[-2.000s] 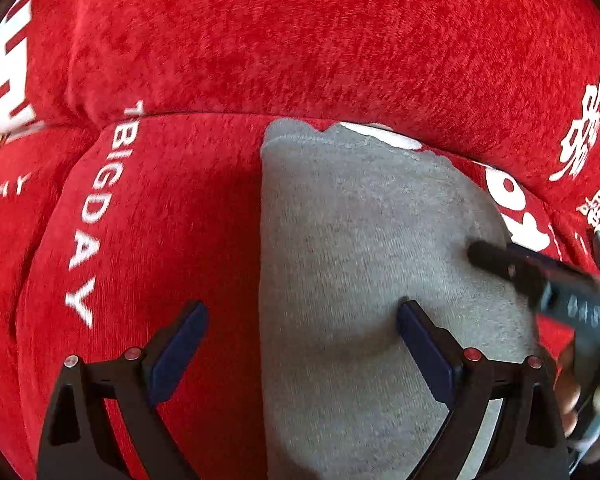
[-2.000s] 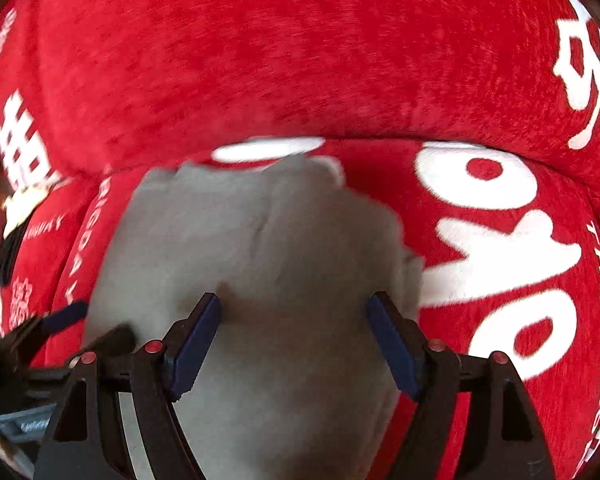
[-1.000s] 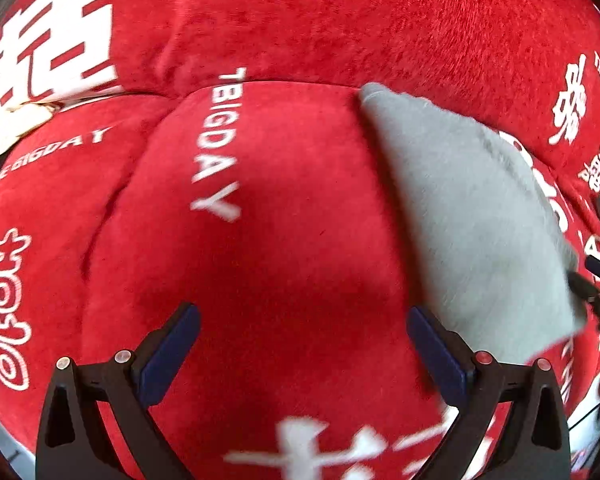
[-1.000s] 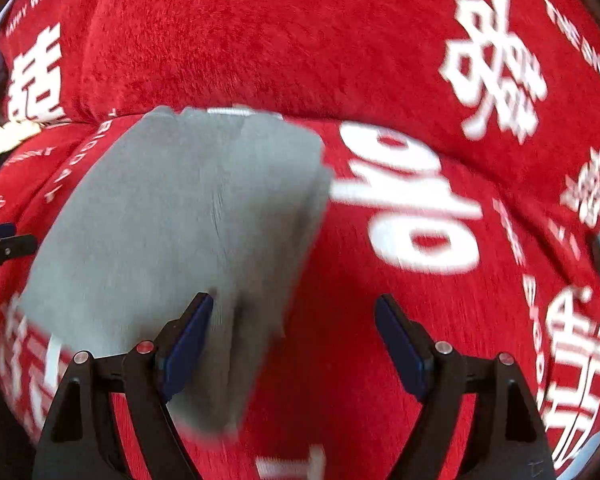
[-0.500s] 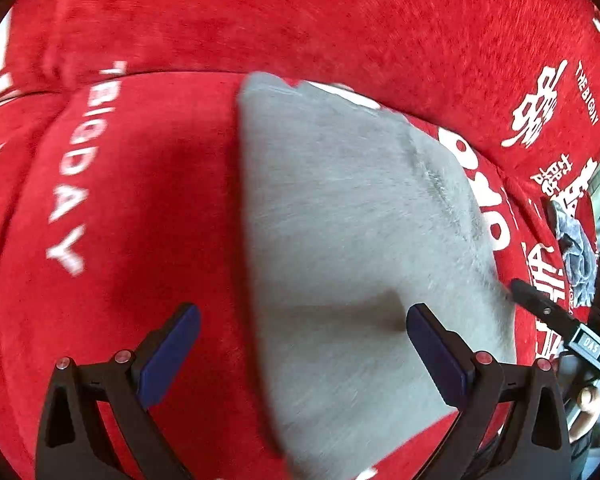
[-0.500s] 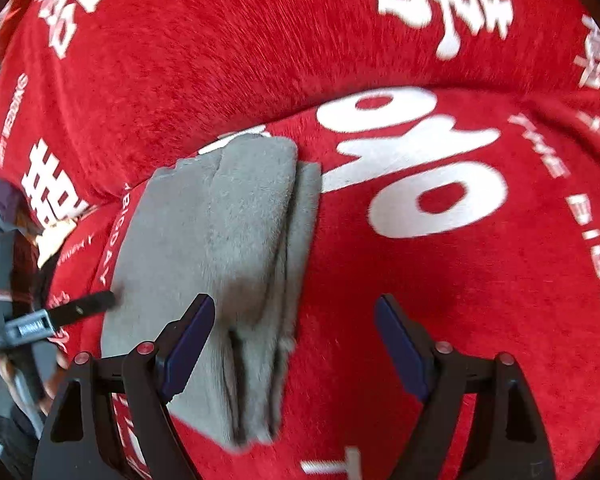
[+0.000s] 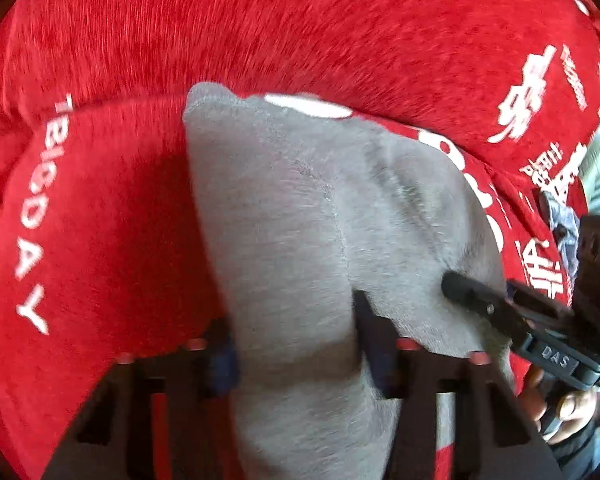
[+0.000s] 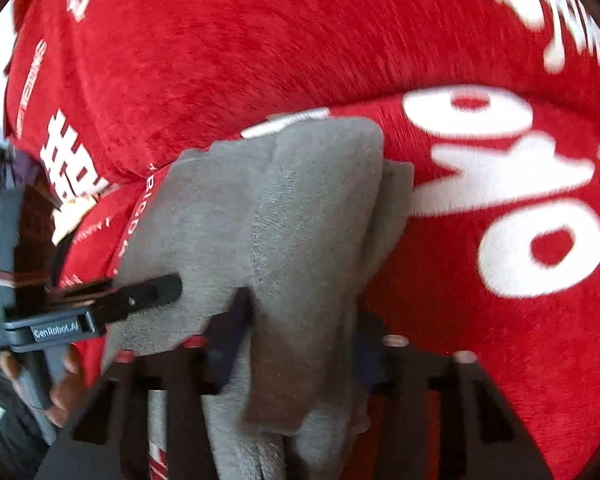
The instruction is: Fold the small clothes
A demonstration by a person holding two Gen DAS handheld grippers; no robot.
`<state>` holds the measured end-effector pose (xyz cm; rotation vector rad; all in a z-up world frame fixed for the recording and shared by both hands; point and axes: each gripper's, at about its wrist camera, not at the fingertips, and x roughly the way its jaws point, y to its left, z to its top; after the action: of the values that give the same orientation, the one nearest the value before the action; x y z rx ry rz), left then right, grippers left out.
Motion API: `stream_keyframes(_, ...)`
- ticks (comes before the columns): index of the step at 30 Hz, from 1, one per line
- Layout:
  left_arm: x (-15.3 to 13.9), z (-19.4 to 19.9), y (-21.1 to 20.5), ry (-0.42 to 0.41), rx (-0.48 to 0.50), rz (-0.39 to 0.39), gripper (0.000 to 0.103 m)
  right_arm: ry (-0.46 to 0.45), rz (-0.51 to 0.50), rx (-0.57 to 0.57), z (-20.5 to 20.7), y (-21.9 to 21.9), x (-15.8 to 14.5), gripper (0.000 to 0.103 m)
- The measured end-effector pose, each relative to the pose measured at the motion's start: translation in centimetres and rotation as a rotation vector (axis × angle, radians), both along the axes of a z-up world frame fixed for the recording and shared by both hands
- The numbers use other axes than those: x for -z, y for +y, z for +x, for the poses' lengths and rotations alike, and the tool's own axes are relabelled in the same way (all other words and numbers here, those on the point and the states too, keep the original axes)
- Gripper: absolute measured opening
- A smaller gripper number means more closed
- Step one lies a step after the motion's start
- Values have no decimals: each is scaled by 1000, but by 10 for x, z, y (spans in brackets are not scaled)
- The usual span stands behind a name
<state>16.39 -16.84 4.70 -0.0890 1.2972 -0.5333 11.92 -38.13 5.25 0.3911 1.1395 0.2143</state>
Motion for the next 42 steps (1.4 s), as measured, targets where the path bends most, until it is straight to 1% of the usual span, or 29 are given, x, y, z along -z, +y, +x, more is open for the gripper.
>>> stream_keyframes(4,-13,-6,6,-4,-7,0,42,-33,-61,-15,-8,14,-21,32)
stream_keyframes(8,-32,-23,19,-30,-6,9,42,-55,-75,-26,-20,28,-44,32)
stream_keyframes(13,-52,-44,46,-22,-2,-12,42,-71,-76,-48,-43,44,-68,31)
stream_keyframes(20,-68,-83,81,-49,1,5,42,-87,-86,-79,-79,82,-86,31)
stream_keyframes(28,-68,-128,122,-66,-19,7,42,-102,-90,-107,-115,119,-91,31)
stream_keyframes(35,-63,-154,141,-108,-20,31,42,-100,-96,-106,-141,141,-78,31)
stream_keyframes(39,-47,-165,146,-114,-15,44,42,-93,-112,-118,-151,151,-63,31)
stream_keyframes(42,-26,-171,154,-95,-31,39,43,-66,-118,-122,-154,154,-47,31)
